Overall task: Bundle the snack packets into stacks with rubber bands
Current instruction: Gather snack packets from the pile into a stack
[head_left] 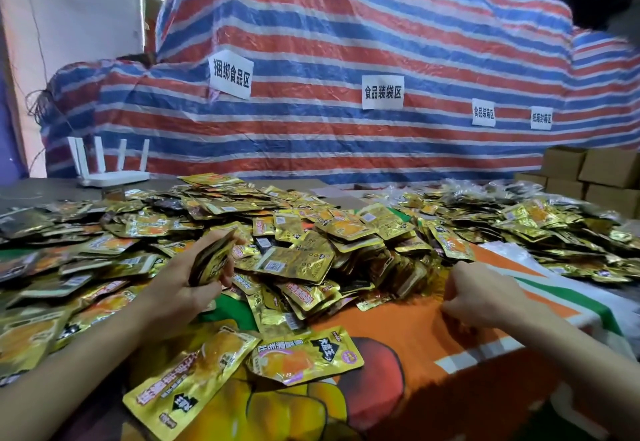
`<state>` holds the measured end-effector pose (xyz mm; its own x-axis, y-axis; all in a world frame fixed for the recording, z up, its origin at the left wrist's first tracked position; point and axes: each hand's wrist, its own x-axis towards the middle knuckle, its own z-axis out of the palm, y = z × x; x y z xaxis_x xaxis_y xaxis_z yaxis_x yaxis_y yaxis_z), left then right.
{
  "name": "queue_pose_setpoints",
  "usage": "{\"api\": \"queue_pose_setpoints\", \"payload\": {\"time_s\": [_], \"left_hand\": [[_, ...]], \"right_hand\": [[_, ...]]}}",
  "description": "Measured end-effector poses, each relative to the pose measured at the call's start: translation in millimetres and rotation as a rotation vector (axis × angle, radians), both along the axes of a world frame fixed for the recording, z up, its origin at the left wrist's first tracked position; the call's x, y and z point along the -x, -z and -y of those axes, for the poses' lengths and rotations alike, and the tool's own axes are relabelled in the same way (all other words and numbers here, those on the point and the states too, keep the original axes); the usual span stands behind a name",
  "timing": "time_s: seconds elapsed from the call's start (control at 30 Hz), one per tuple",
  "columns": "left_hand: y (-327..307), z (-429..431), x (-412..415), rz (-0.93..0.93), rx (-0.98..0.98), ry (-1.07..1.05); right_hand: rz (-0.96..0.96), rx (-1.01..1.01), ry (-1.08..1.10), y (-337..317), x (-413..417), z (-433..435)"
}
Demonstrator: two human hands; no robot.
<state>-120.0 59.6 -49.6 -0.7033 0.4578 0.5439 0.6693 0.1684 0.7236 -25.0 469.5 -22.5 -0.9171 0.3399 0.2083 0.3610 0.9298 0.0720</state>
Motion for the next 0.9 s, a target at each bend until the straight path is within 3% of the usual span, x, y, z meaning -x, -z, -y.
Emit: {"api": "queue_pose_setpoints", "payload": {"time_s": [0.2, 0.4, 0.63, 0.8, 0.9], "left_hand": [[2, 3, 4, 0.013, 0.014, -0.004], [2, 4, 6, 0.024, 0.044, -0.015], [-1, 4, 2, 0.029, 0.081, -0.031], [-9, -4, -7, 0.281, -0.137, 0.036], [-14, -8, -10, 0.391, -0.255, 0.09]], "right_hand": [[0.022, -0.155, -0.035, 2, -3, 7], [-0.151, -0.197, 0.039, -8, -7, 4], [-0.132, -0.08, 0.157, -41, -6, 5], [-0.13, -0.13, 0.125, -65, -1, 30], [-0.181, -0.029, -0.006, -75, 7, 63]]}}
